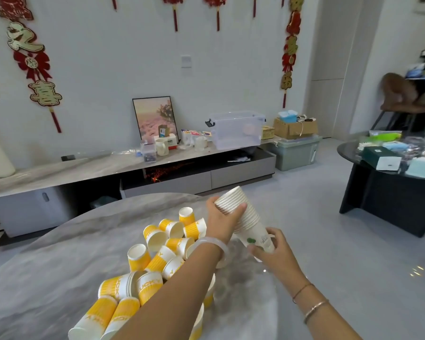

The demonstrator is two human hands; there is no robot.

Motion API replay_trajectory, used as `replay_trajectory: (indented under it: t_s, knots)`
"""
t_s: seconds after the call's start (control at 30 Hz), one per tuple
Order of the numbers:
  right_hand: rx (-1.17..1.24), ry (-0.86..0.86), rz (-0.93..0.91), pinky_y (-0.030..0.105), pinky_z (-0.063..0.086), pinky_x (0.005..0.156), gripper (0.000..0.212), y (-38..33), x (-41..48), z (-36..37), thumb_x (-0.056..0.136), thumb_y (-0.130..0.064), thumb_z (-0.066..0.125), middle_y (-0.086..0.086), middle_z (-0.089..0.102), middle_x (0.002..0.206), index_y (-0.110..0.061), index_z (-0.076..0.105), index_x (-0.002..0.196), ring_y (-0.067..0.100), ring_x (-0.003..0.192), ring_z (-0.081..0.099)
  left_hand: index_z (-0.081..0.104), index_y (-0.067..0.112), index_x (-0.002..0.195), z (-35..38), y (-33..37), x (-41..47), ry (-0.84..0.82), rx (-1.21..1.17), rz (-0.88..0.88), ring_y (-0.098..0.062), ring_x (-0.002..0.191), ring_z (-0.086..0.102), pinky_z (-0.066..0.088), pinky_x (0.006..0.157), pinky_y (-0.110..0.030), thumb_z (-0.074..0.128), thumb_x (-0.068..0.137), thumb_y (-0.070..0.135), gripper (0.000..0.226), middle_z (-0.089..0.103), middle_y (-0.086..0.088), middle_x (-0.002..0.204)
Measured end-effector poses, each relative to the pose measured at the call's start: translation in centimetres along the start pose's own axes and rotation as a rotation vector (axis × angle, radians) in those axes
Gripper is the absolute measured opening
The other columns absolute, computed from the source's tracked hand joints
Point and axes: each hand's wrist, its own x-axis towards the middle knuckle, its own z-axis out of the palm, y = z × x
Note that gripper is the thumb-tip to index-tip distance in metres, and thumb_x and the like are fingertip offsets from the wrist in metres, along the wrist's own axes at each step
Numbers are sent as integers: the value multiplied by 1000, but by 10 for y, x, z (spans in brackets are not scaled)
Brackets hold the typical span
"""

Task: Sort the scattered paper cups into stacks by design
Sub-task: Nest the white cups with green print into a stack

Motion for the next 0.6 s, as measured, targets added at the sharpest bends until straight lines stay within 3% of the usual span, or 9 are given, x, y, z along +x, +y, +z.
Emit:
replay_trajectory:
  t_s: [0.1,0.2,0.3,0.43,0.5,0.6]
  knots:
    - [61,109,-37,10,49,49,38,5,15,-23,68,-21,82,-1,66,96,-28,57,97,-3,68,66,44,14,117,13,-19,25,56,-156,-266,-28,106,58,53,90,-48,73,69,44,63,55,-11,118]
    - [47,196,-77,14,49,58,44,3,32,-32,65,-28,83,-7,64,99,-31,54,98,1,81,65,45,8,123,39,-39,27,70,-575,-618,-34,97,60,55,77,-45,69,78,39,59,56,-17,113]
    - [19,210,-100,16,46,65,48,4,51,-27,64,-27,82,-11,62,98,-32,51,99,4,89,62,44,5,122,57,-57,21,113,-948,-829,-39,88,60,54,80,-49,67,80,39,59,59,-24,106]
    - [22,134,-83,21,48,71,48,13,76,-14,64,-22,82,-8,64,101,-29,53,102,7,93,62,46,6,128,64,-77,18,132,-1026,-927,-39,116,53,47,99,-48,57,86,38,54,53,-23,129]
    - [-32,94,-73,20,46,68,47,21,89,-6,63,-24,82,-10,64,100,-30,53,100,7,93,61,49,8,129,67,-88,17,94,-1042,-933,-37,121,51,45,100,-49,52,90,32,47,52,-20,134]
    - [-148,45,-57,21,47,68,47,32,107,6,63,-29,81,-13,64,100,-31,53,100,8,92,61,48,5,132,68,-99,19,80,-1086,-919,-37,126,48,57,71,-52,41,96,22,40,50,-20,137]
